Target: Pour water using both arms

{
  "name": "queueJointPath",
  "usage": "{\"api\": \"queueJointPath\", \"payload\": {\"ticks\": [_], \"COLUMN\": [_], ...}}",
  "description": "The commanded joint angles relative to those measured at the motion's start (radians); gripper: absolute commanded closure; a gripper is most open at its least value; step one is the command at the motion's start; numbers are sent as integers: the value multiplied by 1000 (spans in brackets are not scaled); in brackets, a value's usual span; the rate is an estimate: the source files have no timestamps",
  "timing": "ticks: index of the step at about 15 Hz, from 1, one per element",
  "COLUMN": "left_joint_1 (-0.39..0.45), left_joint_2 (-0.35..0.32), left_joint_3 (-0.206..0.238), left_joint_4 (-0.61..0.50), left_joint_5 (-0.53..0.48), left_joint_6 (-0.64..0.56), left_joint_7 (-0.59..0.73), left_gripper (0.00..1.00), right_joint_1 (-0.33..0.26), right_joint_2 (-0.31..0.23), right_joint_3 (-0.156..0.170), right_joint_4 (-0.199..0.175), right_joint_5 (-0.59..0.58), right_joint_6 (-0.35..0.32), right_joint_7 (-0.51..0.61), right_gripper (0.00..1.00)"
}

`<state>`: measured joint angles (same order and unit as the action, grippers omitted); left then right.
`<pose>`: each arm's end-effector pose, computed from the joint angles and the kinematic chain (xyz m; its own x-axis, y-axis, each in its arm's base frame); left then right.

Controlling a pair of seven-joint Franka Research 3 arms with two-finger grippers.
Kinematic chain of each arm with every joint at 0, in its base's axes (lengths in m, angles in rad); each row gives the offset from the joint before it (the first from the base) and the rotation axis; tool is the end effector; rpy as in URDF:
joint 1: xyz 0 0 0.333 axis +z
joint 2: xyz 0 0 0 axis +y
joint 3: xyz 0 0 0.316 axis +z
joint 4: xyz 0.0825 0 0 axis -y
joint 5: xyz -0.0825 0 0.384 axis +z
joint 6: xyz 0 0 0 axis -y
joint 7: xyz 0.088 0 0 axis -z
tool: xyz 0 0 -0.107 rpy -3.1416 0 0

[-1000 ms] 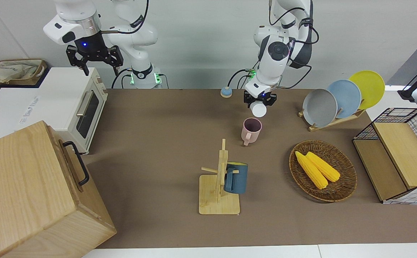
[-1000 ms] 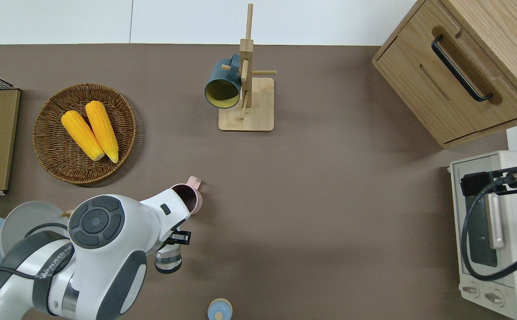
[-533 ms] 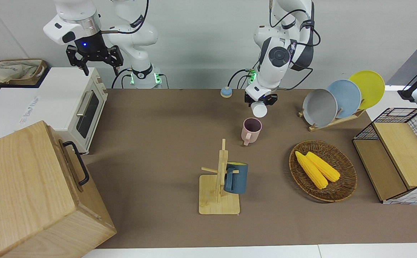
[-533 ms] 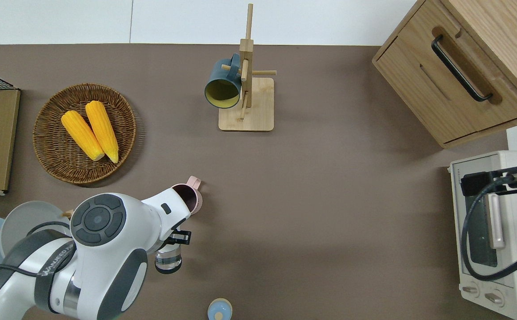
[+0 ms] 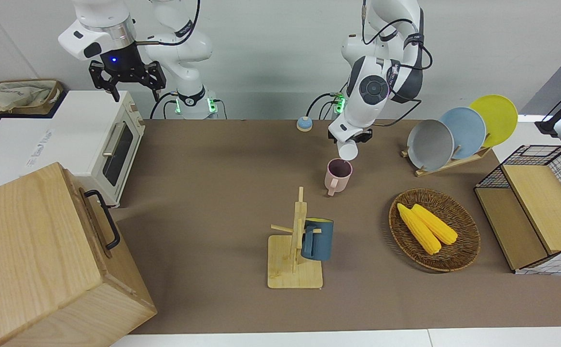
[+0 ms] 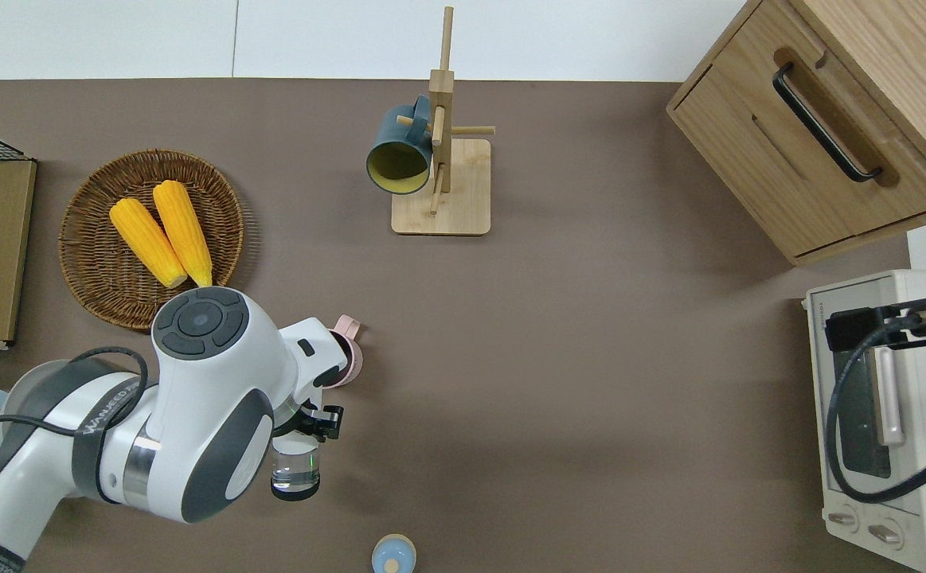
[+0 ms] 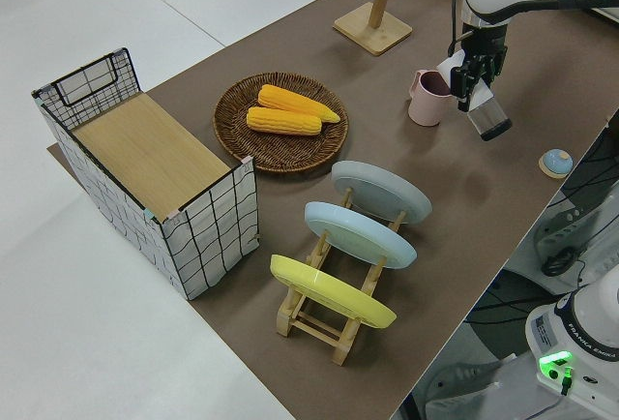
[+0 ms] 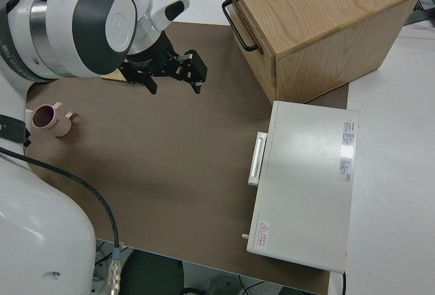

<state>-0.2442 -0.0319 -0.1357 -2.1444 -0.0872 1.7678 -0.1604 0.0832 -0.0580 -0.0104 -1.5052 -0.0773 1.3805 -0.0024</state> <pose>0.4529 -0.1893 0.3938 0.9216 -0.1769 -0.3456 -0.1829 -0.9830 0.0153 0.5149 0.0279 0.6702 0.9960 0.0604 -0.0663 0.0654 -0.9950 0.0759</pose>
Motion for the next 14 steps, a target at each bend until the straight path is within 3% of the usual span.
{"api": "queueJointPath", "payload": {"ticks": [1, 14], "left_joint_1": [0, -1], "left_joint_2": [35, 36], "left_joint_3": [7, 7], "left_joint_4": [75, 130], "left_joint_5": [3, 3], "left_joint_6": [-94, -158], "left_joint_7": [4, -8], "left_gripper": [1000, 1000], "right_joint_1": [-2, -2], "right_joint_2": [-16, -16], "right_joint_3": [-2, 0], "right_joint_4": [-17, -17], "right_joint_5": [-4, -4], "right_joint_6": [8, 8], "right_joint_7": [-22, -22], "right_gripper": [9, 9]}}
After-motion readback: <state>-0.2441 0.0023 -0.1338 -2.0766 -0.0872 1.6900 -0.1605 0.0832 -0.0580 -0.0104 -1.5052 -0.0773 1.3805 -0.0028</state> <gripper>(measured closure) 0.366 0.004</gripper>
